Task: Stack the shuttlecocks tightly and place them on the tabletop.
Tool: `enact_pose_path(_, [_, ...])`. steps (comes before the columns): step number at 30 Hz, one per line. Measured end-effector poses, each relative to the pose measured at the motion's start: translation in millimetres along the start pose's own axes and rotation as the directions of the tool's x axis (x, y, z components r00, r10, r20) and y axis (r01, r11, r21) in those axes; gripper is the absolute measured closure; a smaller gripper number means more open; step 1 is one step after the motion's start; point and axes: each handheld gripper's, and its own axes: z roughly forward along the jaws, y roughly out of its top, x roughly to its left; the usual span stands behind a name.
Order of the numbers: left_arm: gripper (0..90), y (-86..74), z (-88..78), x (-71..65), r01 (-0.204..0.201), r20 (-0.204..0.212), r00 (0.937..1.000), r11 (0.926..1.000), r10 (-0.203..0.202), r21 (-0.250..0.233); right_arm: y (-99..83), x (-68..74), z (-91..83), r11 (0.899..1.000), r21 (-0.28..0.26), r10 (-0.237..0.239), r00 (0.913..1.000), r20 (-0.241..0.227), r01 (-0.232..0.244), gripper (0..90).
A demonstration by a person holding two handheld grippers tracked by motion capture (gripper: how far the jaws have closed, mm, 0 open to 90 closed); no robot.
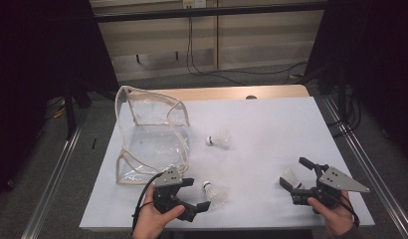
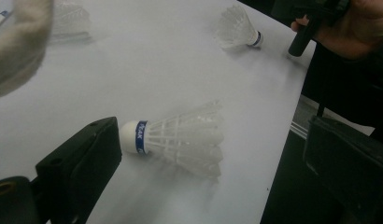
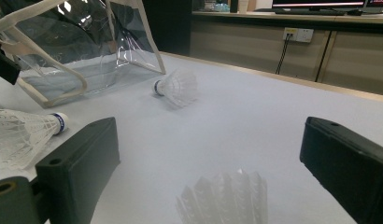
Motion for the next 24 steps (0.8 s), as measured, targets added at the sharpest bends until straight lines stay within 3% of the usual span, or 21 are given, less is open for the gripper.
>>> enact_pose_path(24, [4.0,-11.6,-25.8,16.4,-0.034,-0.053,0.9981,0.9992,0.032,-0.024,0.2,-0.1,0.1,1.000,-0.001,-0.001,1.0000,0.001,0.001,4.1])
